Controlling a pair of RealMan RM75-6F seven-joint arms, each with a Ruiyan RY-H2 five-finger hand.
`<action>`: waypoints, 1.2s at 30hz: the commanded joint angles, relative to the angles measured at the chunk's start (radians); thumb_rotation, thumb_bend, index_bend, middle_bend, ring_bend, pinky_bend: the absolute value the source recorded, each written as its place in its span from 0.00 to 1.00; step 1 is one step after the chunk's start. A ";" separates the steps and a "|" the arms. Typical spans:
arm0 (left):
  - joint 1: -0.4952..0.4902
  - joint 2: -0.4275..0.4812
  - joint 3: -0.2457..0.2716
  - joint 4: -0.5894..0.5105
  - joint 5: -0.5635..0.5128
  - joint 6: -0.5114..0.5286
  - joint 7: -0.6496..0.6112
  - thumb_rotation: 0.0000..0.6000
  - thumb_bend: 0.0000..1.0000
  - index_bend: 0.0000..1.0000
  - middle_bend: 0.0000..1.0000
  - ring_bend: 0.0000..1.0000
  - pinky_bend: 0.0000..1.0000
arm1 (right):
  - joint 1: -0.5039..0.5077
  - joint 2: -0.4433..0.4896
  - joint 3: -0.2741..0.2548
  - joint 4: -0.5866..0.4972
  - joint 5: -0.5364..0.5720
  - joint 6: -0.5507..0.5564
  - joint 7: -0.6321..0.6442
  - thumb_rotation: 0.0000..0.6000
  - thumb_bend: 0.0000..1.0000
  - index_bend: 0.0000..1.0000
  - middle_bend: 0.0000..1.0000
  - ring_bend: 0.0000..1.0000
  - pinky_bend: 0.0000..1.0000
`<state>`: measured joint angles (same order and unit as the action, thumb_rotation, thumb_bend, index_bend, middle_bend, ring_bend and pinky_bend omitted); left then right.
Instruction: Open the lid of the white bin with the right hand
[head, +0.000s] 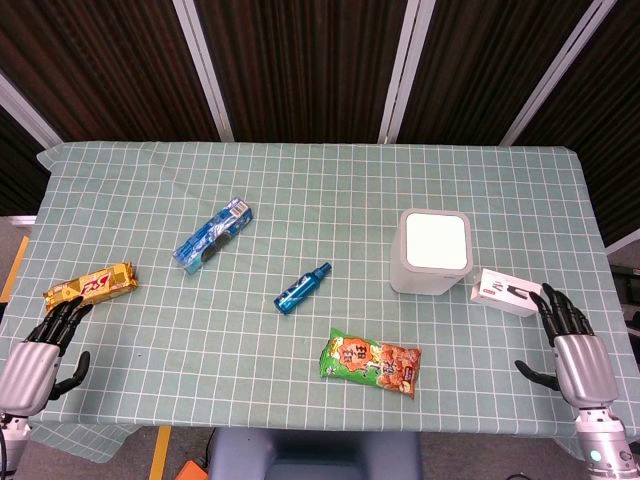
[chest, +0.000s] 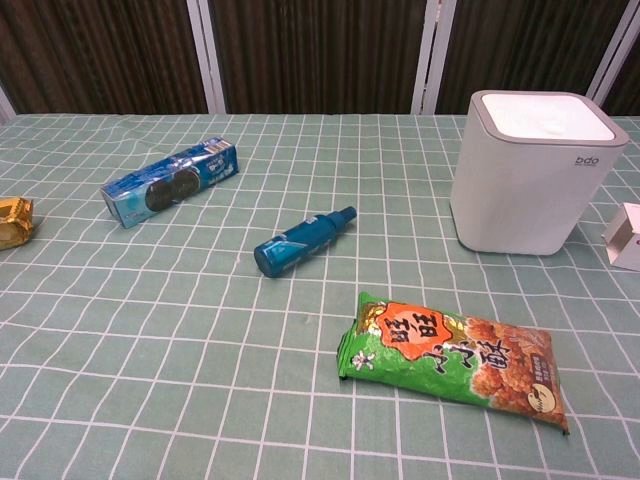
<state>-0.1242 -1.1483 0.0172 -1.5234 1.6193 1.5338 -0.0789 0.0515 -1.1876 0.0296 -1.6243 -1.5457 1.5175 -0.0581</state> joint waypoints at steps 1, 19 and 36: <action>0.003 -0.004 -0.006 0.000 -0.006 0.006 0.003 1.00 0.53 0.09 0.03 0.06 0.29 | 0.002 0.000 0.001 -0.001 -0.002 -0.002 0.000 1.00 0.10 0.00 0.00 0.00 0.27; 0.013 0.002 -0.014 -0.021 -0.012 0.014 0.001 1.00 0.53 0.13 0.09 0.10 0.29 | 0.033 0.052 0.015 -0.038 -0.025 -0.032 -0.027 1.00 0.22 0.00 0.65 0.67 0.72; 0.017 0.017 -0.013 -0.029 -0.006 0.010 -0.015 1.00 0.53 0.13 0.10 0.11 0.29 | 0.258 0.241 0.096 -0.351 0.296 -0.417 -0.323 1.00 0.55 0.00 0.75 0.75 0.78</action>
<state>-0.1077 -1.1320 0.0045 -1.5524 1.6128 1.5433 -0.0933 0.2736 -0.9618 0.1059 -1.9437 -1.2940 1.1407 -0.3494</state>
